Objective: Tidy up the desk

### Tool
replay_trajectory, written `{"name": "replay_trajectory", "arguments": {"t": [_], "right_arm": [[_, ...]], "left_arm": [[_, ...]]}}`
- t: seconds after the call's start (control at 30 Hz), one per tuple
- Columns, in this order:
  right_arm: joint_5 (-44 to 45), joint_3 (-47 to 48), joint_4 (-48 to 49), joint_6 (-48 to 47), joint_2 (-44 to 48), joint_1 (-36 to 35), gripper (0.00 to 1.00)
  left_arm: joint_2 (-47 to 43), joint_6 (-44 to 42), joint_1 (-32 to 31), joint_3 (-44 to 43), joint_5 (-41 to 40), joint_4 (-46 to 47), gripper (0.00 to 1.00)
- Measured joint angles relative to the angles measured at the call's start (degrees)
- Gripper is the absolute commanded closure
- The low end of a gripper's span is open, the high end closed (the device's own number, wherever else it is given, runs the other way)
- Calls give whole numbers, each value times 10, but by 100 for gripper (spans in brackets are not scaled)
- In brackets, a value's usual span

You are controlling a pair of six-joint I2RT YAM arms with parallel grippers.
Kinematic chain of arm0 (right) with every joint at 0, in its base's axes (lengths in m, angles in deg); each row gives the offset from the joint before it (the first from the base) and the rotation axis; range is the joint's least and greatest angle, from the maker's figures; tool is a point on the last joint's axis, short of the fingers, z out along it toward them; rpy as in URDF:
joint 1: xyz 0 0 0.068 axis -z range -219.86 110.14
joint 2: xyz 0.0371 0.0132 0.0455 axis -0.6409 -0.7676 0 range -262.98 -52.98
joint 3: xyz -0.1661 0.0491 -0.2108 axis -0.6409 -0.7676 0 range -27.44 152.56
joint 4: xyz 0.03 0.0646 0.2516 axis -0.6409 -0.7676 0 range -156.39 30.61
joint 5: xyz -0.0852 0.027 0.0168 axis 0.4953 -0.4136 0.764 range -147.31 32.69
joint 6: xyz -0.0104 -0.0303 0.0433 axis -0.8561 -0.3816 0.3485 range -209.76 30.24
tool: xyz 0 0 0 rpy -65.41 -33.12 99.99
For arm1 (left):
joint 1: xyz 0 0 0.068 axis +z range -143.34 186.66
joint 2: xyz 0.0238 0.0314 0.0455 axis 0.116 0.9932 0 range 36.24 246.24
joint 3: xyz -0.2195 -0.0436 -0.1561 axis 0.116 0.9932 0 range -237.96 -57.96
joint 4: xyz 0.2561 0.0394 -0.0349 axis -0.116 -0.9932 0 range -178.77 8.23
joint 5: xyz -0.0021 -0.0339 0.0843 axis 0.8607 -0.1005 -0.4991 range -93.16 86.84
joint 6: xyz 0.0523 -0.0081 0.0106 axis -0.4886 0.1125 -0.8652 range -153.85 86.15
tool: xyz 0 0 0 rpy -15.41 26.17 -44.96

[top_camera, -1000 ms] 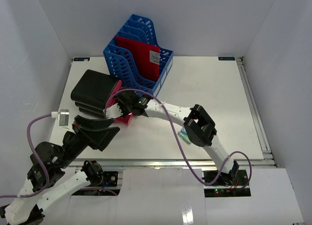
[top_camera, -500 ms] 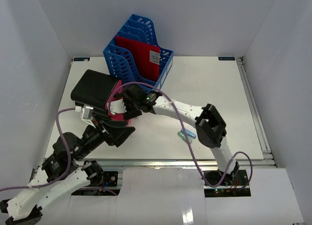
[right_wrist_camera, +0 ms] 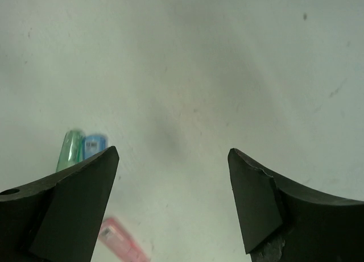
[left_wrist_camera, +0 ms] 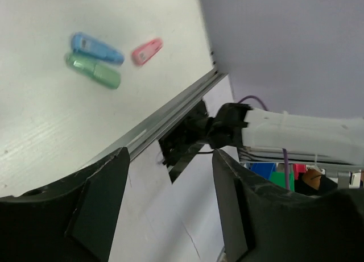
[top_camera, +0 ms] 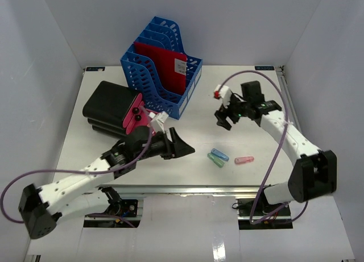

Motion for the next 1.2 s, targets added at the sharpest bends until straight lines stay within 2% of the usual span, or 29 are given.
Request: {"name": "replay_trajectory", "arguments": {"t": [0.03, 0.2, 0.4, 0.57, 0.8, 1.2], "right_arm": [[-14, -26, -6, 8, 27, 25, 16], [-87, -109, 5, 53, 133, 126, 16], [-139, -153, 30, 84, 161, 170, 15], [-164, -162, 35, 94, 171, 207, 14], [-180, -162, 41, 100, 189, 218, 14], [-197, -162, 41, 103, 194, 226, 14]], "left_arm": [[40, 9, -2, -5, 1, 3, 44], [232, 48, -38, -74, -19, -31, 43], [436, 73, -97, -263, -87, -114, 42], [558, 119, -125, -386, -151, -204, 48], [662, 178, -140, -502, -202, -330, 48], [700, 228, -142, -575, -234, -410, 40]]}}
